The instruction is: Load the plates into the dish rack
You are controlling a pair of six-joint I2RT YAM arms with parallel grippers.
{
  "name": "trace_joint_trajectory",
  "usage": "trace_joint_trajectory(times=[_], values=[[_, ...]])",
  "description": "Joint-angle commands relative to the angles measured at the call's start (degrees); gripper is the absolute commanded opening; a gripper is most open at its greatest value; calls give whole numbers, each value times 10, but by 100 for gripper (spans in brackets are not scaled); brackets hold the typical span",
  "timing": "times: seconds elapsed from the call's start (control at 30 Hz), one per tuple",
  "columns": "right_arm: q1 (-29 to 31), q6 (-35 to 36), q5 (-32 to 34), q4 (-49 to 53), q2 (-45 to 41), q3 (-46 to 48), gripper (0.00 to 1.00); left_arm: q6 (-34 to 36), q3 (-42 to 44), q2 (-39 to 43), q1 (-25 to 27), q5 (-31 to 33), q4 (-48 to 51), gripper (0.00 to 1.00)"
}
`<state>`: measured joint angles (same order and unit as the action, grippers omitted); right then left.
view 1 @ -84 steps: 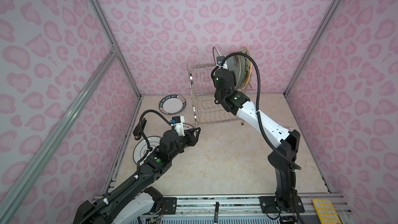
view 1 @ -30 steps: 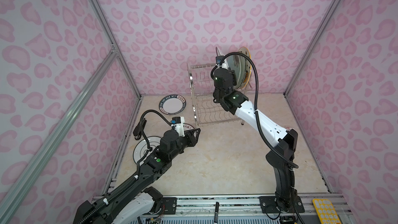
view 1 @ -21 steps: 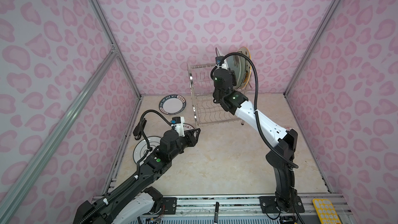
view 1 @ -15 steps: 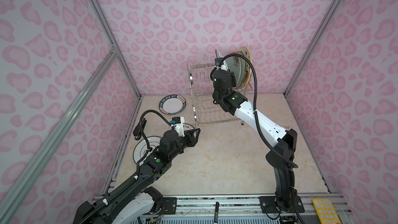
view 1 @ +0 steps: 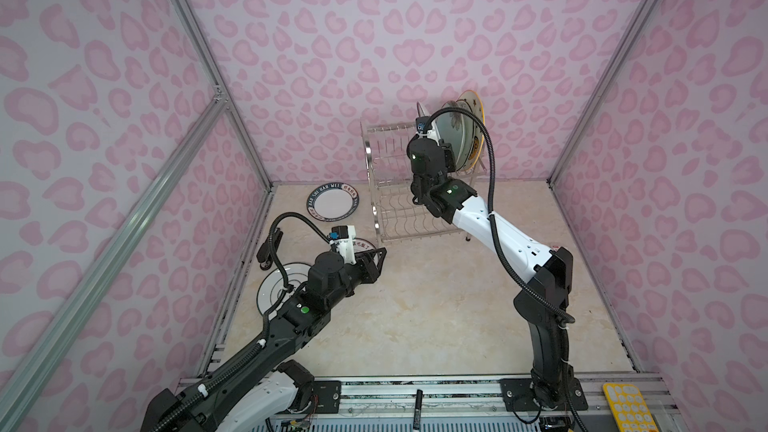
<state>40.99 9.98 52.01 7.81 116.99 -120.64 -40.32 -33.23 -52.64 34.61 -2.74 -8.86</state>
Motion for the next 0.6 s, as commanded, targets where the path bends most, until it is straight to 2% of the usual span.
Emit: trace_joint_trajectory(times=[0.0,0.1,0.23,0.57], values=[[-3,-25,-12,3,-5,-3,0,4,2,1,0,5,-7,44],[-5,-36,-19,16,-5,-7,0,4,2,0,0,5,-7,44],[-6,-44,-28,26,-6,-9,16,4,1,0,0,5,-6,43],[-7,-46,-32,30,-11,-8,38,4,-1,1,0,5,-5,43]])
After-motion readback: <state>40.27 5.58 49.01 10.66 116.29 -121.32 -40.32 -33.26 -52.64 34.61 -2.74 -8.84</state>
